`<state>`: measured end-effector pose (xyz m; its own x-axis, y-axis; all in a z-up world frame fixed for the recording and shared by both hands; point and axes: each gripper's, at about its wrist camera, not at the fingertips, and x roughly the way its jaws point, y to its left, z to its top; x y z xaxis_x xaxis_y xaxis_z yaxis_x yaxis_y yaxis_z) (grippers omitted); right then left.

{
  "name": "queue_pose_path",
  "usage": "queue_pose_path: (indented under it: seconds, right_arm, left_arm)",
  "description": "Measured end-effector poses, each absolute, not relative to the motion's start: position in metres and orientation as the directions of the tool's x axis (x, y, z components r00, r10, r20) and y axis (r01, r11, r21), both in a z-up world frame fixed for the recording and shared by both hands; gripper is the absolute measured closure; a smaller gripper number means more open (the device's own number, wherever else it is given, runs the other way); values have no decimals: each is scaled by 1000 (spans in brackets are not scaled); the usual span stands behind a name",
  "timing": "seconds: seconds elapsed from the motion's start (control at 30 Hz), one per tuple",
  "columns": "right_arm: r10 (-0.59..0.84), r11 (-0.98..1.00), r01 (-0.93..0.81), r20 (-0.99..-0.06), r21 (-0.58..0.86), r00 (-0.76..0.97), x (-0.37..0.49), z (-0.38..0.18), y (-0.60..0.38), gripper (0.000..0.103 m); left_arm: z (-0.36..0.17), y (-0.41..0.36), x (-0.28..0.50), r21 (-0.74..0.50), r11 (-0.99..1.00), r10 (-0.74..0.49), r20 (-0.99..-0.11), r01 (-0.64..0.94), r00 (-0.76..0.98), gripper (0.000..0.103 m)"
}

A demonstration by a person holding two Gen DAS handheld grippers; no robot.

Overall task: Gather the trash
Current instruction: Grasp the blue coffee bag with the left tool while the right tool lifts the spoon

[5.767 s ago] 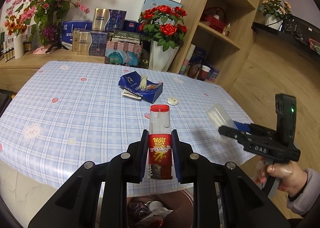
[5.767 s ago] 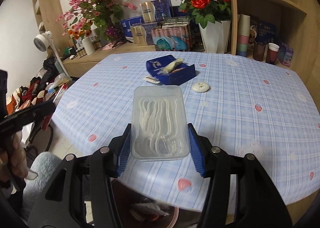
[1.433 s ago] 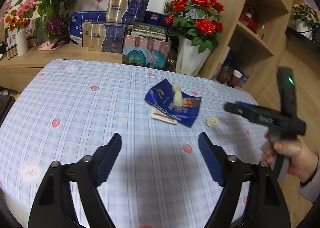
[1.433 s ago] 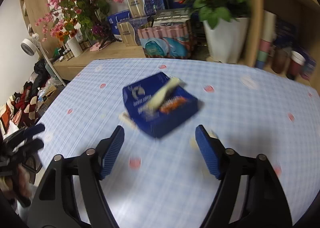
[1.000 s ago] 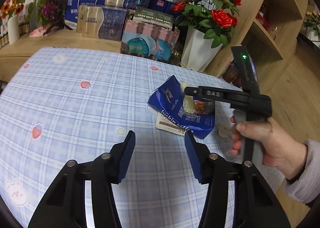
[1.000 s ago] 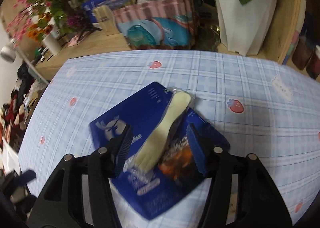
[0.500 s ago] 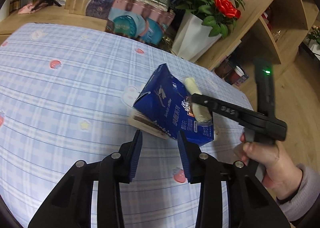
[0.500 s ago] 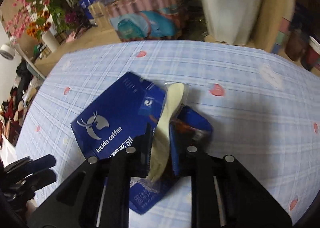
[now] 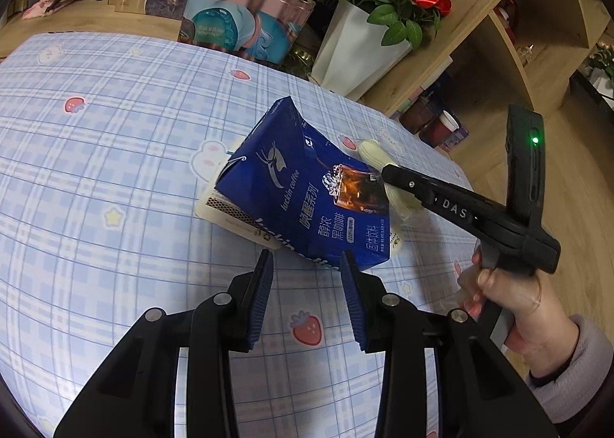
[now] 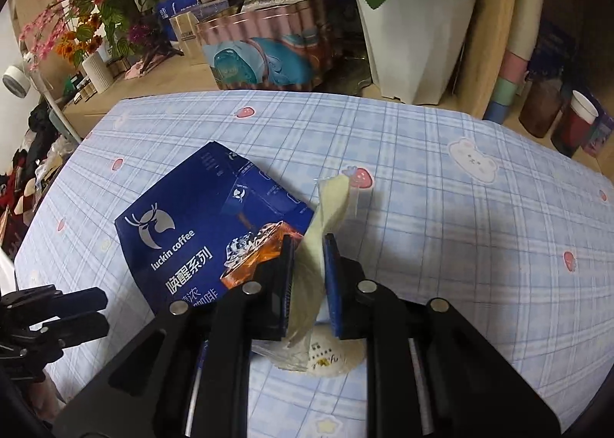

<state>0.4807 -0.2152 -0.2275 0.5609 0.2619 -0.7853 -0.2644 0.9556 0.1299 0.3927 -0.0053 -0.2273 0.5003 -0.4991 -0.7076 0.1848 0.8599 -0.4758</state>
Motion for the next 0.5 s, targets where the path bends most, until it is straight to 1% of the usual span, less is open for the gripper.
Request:
queue_pose_path:
  seconds: [0.17,0.4,0.5]
  right_arm:
    - [259,955,-269,-779,120,572,471,-229,-217,84]
    - [263,957,-258,-774,132,576,465,-230,-227,84]
    - [262,958,-253,-772,135,579,464,-231,-231,84]
  left_arm:
    - [-229,-10,397,-487,854,-507,-705,181,495,68]
    - [-241,-12,412,-542,830,-531,-696,132,482,68]
    - [-240,-17,422,-539,831,-530,-687,140,497,68]
